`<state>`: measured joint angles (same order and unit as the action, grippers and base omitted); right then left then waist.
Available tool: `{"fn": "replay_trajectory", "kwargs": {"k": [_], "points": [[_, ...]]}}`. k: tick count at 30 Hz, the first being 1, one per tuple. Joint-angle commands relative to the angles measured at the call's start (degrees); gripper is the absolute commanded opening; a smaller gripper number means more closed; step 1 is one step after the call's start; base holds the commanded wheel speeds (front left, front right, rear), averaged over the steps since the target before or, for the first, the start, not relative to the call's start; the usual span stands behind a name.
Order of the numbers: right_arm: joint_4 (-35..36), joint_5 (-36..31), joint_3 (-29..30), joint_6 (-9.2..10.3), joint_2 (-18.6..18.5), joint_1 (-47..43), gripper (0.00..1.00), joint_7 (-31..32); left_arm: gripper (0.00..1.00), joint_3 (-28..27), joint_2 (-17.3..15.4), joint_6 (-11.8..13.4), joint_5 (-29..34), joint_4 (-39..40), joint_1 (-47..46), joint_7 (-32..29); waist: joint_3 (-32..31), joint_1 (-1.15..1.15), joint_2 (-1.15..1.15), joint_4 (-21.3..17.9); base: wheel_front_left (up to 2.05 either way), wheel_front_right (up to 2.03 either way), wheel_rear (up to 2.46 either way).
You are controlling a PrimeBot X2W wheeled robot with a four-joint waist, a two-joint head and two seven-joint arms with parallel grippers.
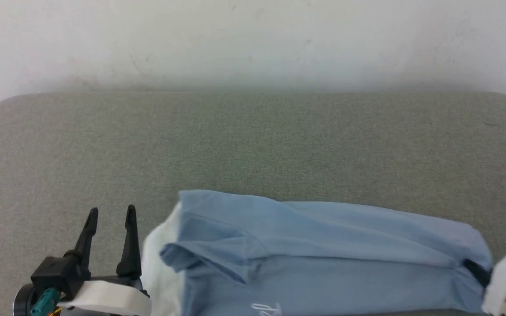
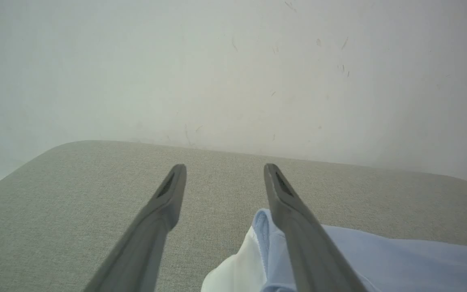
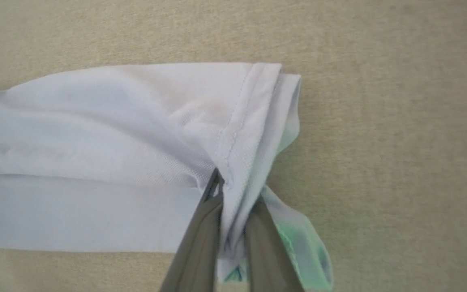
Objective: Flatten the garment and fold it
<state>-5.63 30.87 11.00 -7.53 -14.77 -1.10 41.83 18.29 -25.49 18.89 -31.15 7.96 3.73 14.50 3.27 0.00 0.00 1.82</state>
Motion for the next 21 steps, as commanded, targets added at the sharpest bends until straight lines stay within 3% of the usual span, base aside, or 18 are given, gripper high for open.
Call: {"fn": "replay_trajectory", "kwargs": {"k": [1,6,10,15,21], "points": [[0.50,-0.82,1.48,0.04,-0.52,-1.00,0.00,0.13,1.00,-0.10,-0.33,0.38,0.39,0.09,0.64,-0.20,-0.41,0.00,0.00,-0.26,0.00,0.00,0.00],[2.12,-3.14,9.26,0.04,-0.72,-3.47,0.00,0.91,1.00,0.19,-0.29,0.49,-0.03,-0.10,1.66,-0.45,-1.54,0.00,0.00,-0.58,0.00,0.00,0.00],[4.92,-2.40,9.96,0.04,1.25,-2.93,0.00,1.88,1.00,0.40,-0.23,0.52,-0.36,-0.06,2.16,-0.69,-2.23,0.00,0.00,-0.89,0.00,0.00,0.00],[10.55,2.89,2.79,0.04,4.06,-1.07,0.00,4.32,1.00,0.72,-0.50,0.28,-0.53,0.15,1.87,-1.25,-2.77,0.00,0.00,-0.88,0.00,0.00,0.00],[13.31,9.56,-11.53,0.04,8.32,3.41,0.00,1.74,1.00,1.03,-0.61,0.10,-0.61,0.40,1.04,-1.73,-2.40,0.00,0.00,-0.23,0.00,0.00,0.00]]}}
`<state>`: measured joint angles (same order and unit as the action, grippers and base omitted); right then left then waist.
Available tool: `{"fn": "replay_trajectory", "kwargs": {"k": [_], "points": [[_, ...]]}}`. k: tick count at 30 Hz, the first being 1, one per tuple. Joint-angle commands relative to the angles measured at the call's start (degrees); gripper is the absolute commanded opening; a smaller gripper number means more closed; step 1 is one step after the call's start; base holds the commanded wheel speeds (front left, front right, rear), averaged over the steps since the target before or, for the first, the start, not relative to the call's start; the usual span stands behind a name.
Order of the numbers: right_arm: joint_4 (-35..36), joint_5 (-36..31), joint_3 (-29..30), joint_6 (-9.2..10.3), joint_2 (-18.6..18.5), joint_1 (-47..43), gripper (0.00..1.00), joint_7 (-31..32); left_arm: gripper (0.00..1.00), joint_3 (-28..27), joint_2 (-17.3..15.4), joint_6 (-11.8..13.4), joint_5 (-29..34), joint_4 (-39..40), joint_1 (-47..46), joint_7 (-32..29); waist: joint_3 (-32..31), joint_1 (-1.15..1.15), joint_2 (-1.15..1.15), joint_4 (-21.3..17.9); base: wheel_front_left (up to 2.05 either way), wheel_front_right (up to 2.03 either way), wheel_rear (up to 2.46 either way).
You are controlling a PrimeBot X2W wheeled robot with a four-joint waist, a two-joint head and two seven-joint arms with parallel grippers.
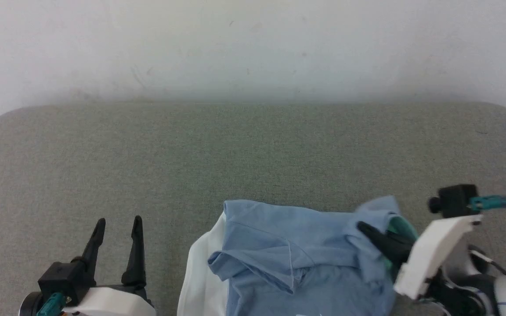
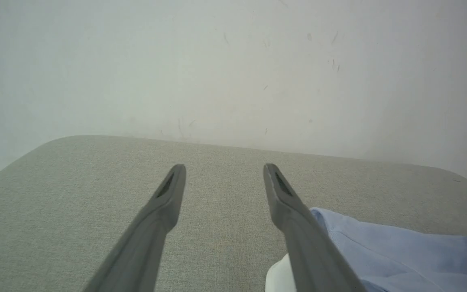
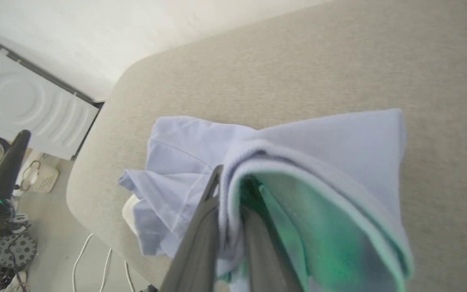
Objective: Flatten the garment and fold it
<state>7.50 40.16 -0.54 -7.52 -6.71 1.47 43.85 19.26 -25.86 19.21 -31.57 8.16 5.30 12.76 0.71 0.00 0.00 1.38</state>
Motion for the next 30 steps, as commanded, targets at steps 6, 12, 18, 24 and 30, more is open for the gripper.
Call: {"fn": "replay_trajectory", "kwargs": {"k": [6,12,18,24,30], "points": [[-7.11,5.19,-15.69,0.03,3.19,6.25,0.00,-6.60,1.00,1.11,0.41,-0.92,-0.24,-0.24,-2.38,-0.39,0.87,0.00,0.00,2.54,0.00,0.00,0.00],[-17.71,4.45,-26.04,0.03,3.76,11.64,0.06,-15.37,1.00,1.64,1.28,-1.65,-0.56,-1.32,-4.15,-0.21,2.04,0.00,0.00,5.09,0.00,0.00,0.00],[-24.31,0.78,-33.59,0.03,3.64,17.43,1.00,-21.39,1.00,1.14,1.78,-2.04,-0.97,-2.73,-4.57,0.49,3.45,0.00,0.00,5.49,0.00,0.00,0.00],[-21.53,-4.23,-44.98,0.03,-1.17,24.55,1.00,-22.38,1.00,0.50,2.04,-2.20,-1.22,-3.57,-4.18,1.04,3.64,0.00,0.00,4.26,0.00,0.00,0.00],[-14.48,-11.11,-55.45,0.03,-8.44,32.39,1.00,-25.11,1.00,0.34,2.04,-2.44,-1.32,-4.21,-3.87,1.29,2.75,0.00,0.00,2.73,0.00,0.00,0.00]]}}
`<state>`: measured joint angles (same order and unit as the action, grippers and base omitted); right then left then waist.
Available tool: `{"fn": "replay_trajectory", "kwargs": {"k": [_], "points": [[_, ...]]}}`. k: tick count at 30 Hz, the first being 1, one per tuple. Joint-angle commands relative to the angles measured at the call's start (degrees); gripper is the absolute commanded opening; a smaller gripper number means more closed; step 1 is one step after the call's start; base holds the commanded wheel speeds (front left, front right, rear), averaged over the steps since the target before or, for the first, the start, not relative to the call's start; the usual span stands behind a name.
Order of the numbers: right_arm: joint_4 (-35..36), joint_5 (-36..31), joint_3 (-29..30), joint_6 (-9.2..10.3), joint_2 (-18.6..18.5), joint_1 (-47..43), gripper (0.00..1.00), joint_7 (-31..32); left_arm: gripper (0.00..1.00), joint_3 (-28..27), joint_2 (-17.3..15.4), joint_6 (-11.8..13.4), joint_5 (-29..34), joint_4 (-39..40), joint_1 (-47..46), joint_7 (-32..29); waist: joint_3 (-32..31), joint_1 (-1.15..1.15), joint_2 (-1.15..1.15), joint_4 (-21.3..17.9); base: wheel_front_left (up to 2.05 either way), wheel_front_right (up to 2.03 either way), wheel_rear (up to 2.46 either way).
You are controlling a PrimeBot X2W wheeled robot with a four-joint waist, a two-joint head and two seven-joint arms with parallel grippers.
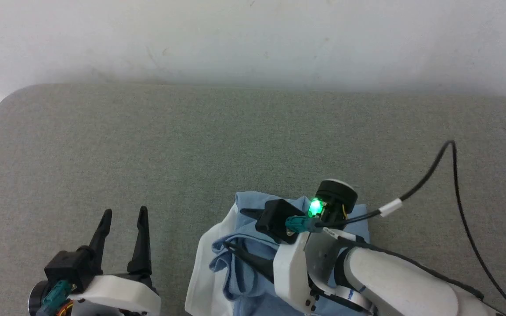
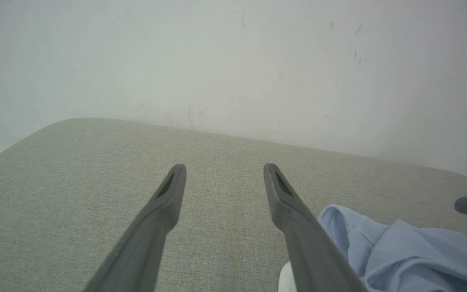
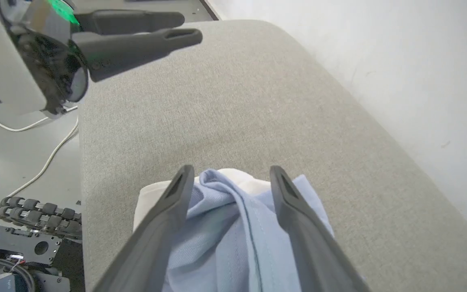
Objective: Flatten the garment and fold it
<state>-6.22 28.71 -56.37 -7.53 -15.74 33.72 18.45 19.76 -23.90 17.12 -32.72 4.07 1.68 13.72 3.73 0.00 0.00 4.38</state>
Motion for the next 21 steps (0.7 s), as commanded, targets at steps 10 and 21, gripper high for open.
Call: {"fn": "replay_trajectory", "kwargs": {"k": [10,21], "points": [[8.80,-9.05,23.06,0.04,-2.46,-13.42,1.00,-10.55,1.00,-1.50,0.14,0.46,-0.14,-0.20,0.86,0.73,-1.58,0.00,0.00,-3.80,0.00,0.00,0.00],[18.28,-15.84,50.60,0.04,4.45,-35.62,1.00,-13.66,1.00,-3.21,0.73,-0.38,0.82,-1.41,2.62,1.18,-3.44,0.00,0.00,-7.13,0.00,0.00,0.00]]}}
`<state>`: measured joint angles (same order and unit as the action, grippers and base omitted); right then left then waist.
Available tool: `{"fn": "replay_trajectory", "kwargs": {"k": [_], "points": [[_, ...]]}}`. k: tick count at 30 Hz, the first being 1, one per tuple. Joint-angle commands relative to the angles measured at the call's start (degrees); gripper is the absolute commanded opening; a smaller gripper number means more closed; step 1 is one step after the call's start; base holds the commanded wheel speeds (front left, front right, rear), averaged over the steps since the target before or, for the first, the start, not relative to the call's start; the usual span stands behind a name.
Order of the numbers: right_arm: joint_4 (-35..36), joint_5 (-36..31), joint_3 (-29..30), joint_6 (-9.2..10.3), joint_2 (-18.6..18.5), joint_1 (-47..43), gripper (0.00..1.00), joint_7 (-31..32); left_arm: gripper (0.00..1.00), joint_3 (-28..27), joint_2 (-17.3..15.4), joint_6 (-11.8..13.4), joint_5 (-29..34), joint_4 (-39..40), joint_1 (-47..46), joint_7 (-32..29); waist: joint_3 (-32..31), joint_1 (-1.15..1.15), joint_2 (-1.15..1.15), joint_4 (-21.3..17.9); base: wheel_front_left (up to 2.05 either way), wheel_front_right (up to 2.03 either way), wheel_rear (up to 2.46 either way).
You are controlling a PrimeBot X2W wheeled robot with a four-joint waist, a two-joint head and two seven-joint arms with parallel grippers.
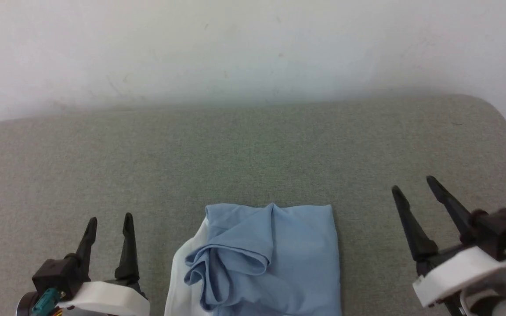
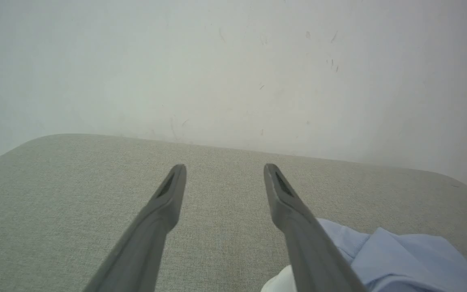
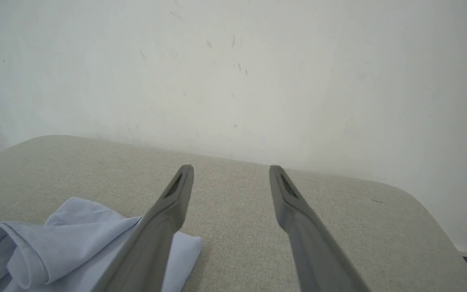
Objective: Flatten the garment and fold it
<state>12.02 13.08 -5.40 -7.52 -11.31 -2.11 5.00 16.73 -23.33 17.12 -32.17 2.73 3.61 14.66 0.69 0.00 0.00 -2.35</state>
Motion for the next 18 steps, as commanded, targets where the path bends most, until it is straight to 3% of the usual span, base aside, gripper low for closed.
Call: {"fn": "replay_trajectory", "kwargs": {"k": [1,6,10,14,18], "points": [[0.78,-0.34,0.49,0.03,0.43,-0.96,1.00,-0.41,1.00,-0.33,0.23,-0.51,0.40,-0.21,0.80,0.25,-0.60,0.00,0.00,-0.60,0.00,0.00,0.00],[0.95,1.29,5.62,0.03,2.27,-5.10,1.00,-0.37,1.00,-0.82,0.47,-1.38,1.23,-1.07,1.60,0.30,-1.21,0.00,0.00,-1.40,0.00,0.00,0.00],[-3.44,7.35,13.28,0.03,2.86,-6.19,1.00,3.61,1.00,-1.23,0.66,-2.07,2.08,-1.51,2.19,0.32,-1.37,0.00,0.00,-1.54,0.00,0.00,0.00],[-11.39,17.08,18.22,0.03,2.13,-4.93,1.00,13.39,1.00,-1.65,0.83,-2.87,2.98,-1.80,2.49,0.32,-0.95,0.00,0.00,-1.02,0.00,0.00,0.00],[-19.44,26.79,19.32,0.03,2.51,-3.23,1.00,26.72,1.00,-1.83,1.12,-3.79,4.08,-2.03,2.20,0.33,-0.42,0.00,0.00,0.48,0.00,0.00,0.00]]}}
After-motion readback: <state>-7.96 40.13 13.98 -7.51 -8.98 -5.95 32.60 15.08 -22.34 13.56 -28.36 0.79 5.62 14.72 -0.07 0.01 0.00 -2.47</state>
